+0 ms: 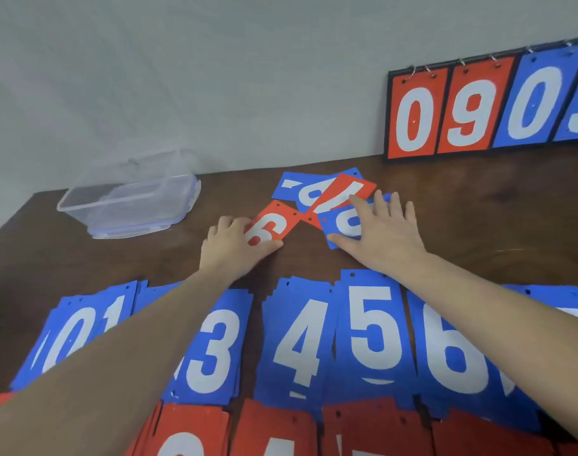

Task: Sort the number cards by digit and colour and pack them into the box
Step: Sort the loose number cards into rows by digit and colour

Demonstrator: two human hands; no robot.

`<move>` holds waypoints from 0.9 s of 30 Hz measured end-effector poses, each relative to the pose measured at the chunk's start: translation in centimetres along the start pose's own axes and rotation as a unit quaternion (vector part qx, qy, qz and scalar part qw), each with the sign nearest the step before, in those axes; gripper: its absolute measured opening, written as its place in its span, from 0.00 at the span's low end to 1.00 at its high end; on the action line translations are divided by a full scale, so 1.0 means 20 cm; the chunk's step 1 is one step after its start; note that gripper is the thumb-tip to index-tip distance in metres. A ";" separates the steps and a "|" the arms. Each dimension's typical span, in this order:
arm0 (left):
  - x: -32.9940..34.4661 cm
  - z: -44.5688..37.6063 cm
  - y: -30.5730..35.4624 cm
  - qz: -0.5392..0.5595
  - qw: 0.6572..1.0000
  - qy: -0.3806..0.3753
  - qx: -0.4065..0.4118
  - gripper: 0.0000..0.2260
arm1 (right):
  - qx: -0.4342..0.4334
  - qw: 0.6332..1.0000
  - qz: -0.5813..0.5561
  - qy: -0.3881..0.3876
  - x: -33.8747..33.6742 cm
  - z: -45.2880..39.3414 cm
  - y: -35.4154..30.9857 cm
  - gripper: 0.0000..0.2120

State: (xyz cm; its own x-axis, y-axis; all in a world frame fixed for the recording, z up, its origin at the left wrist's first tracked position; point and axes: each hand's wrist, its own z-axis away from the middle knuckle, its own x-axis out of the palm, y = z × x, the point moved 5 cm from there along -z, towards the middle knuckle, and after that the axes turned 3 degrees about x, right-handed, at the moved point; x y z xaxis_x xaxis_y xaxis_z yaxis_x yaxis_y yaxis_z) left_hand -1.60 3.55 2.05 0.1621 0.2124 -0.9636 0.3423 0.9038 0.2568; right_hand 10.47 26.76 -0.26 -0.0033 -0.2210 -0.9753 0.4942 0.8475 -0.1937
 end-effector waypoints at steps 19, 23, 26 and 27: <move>-0.05 0.04 0.05 -0.027 0.998 -0.057 0.015 0.28 | -0.077 0.986 -0.141 0.035 -0.16 0.15 0.03 0.39; -0.09 0.07 0.03 0.019 1.000 -0.018 0.008 0.23 | -0.068 0.965 -0.248 0.052 -0.20 0.17 0.04 0.35; -0.11 0.07 0.03 0.032 0.999 -0.015 0.016 0.27 | -0.049 0.940 -0.335 0.044 -0.22 0.17 0.05 0.28; -0.11 0.07 0.03 0.041 0.999 -0.013 0.021 0.29 | -0.041 0.931 -0.360 0.043 -0.23 0.16 0.05 0.26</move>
State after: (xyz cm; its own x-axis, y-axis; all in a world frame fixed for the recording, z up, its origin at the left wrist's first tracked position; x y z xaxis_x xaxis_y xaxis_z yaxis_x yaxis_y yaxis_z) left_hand -0.48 3.12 4.45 0.2152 0.2738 -0.9374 0.3663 0.8672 0.3374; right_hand 13.85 27.09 4.44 -0.3789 -0.7100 -0.5935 0.2690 0.5292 -0.8048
